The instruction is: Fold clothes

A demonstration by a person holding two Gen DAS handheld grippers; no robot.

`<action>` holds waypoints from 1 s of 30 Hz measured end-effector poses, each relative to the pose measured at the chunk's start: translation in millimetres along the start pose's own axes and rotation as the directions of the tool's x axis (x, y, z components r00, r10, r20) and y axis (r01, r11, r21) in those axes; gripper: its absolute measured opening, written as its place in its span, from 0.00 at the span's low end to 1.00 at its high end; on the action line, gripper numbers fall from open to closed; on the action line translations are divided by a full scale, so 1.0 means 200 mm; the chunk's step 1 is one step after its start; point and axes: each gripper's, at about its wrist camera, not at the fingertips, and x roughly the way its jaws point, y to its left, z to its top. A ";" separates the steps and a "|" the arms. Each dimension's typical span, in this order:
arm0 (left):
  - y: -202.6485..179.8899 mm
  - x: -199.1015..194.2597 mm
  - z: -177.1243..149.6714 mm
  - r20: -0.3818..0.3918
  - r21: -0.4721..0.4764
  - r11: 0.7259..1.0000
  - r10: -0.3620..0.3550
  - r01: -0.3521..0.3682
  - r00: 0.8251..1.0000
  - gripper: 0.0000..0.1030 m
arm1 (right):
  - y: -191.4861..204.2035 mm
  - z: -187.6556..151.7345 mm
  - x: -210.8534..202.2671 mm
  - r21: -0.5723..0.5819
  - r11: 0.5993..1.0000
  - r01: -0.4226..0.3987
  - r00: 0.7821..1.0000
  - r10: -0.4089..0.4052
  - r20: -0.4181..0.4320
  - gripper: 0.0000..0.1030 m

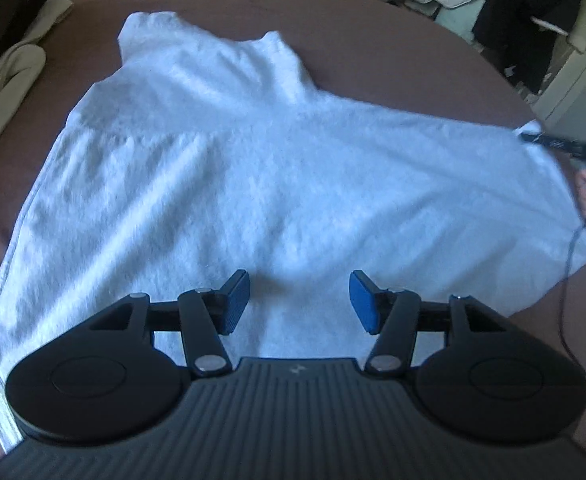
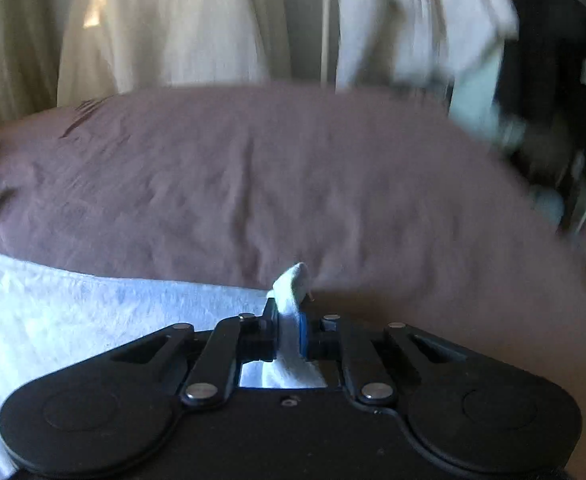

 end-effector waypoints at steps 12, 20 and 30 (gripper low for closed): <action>-0.03 -0.01 -0.13 -0.008 0.177 0.981 -0.076 0.076 0.997 0.56 | 0.09 0.02 0.04 0.009 0.926 0.378 0.924 -0.377 -0.067 0.26; -0.04 -0.09 -0.14 0.028 0.113 0.968 -0.230 0.225 0.973 0.58 | 0.66 -0.09 -0.49 0.106 0.994 -0.037 0.998 0.041 -0.038 0.62; 0.00 -0.17 -0.33 -0.119 0.134 0.984 -0.100 0.115 0.988 0.59 | 0.74 -0.58 -0.78 0.025 0.996 -0.085 0.936 0.088 -0.342 0.68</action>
